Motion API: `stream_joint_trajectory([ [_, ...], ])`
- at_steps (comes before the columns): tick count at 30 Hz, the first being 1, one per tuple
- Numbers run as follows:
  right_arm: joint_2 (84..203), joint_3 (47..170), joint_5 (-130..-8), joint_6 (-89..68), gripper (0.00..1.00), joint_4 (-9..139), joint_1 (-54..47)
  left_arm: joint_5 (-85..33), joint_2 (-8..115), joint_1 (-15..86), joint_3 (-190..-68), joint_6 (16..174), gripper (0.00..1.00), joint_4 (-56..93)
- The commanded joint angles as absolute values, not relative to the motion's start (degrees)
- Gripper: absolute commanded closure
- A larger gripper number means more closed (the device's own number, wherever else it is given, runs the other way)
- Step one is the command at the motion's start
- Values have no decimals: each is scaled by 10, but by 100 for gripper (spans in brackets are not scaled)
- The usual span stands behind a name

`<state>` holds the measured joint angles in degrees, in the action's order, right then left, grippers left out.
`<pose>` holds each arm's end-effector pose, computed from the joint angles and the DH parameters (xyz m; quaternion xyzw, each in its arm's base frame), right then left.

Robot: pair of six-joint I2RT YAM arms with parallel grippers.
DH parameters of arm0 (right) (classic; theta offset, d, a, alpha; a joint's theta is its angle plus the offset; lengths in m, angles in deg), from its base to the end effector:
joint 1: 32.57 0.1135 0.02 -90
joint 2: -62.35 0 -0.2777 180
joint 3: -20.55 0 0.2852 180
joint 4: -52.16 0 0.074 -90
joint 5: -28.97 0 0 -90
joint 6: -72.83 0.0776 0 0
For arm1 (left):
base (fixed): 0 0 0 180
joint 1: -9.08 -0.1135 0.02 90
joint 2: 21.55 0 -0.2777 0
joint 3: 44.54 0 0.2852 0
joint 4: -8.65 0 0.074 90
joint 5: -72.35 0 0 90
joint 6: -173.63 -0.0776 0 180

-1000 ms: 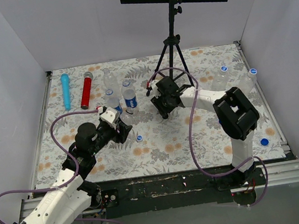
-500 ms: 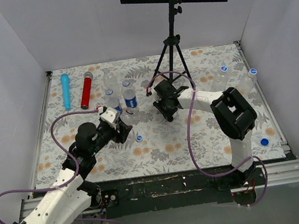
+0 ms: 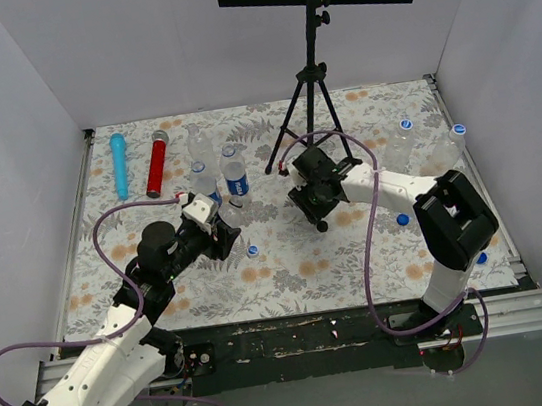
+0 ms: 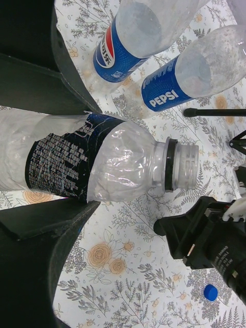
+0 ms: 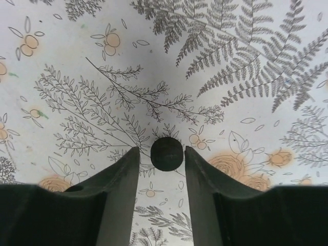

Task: Screw on the bottle caps

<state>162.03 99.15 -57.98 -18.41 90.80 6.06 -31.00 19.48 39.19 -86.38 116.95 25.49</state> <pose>0.3222 0.2522 0.1538 -0.3225 0.9095 0.0594 0.2555 0.1981 -0.1356 0.2585 0.0477 0.7950 -0.3931 0.4595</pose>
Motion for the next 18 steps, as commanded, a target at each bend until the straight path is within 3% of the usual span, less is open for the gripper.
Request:
stream_joint_trajectory([
  [1,1598,1052,-572,-185,48,967,60,-314,192,390,-867,1170,99,252],
  [7,1638,1100,-557,-186,40,1048,61,-313,188,390,-867,1170,99,252],
  [18,1702,1145,-559,-184,41,1096,61,-311,186,390,-866,1170,98,253],
])
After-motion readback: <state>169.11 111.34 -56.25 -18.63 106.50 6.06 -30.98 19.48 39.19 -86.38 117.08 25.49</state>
